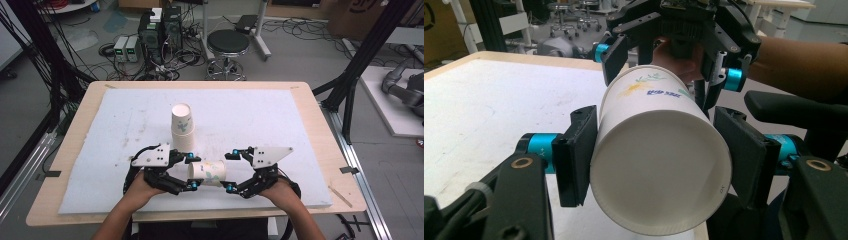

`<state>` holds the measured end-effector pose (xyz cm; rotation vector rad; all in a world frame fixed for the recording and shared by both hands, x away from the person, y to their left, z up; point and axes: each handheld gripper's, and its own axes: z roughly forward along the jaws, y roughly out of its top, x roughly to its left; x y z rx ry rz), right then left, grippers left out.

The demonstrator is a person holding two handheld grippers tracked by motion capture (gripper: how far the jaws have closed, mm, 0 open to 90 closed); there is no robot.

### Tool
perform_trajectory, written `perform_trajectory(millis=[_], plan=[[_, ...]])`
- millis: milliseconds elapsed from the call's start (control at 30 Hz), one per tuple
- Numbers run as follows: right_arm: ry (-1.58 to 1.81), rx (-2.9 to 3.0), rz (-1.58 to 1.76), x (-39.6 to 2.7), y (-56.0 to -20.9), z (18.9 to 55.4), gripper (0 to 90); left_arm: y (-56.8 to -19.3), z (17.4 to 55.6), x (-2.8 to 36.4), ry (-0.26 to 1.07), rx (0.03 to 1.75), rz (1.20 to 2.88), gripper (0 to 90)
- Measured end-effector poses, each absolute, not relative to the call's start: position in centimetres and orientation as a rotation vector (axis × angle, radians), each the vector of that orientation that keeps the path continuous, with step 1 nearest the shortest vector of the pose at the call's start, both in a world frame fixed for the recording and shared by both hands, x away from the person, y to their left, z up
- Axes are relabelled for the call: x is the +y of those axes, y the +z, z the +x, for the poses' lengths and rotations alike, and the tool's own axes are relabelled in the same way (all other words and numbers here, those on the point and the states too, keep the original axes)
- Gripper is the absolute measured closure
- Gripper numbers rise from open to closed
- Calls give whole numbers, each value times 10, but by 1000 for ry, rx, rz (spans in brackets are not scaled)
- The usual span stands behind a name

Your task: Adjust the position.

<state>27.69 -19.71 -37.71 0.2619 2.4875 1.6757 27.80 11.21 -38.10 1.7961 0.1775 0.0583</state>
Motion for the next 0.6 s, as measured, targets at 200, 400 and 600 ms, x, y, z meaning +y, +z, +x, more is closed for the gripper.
perform_trajectory(millis=[200,400,600], plan=[[1736,2465,275,-199,-386,275,202,-383,277,114,54,165,1786,363],[1763,2485,267,-200,-395,276,203,-385,277,115,43,146,1769,363],[1793,2511,265,-200,-403,278,203,-386,278,113,33,132,1763,363]])
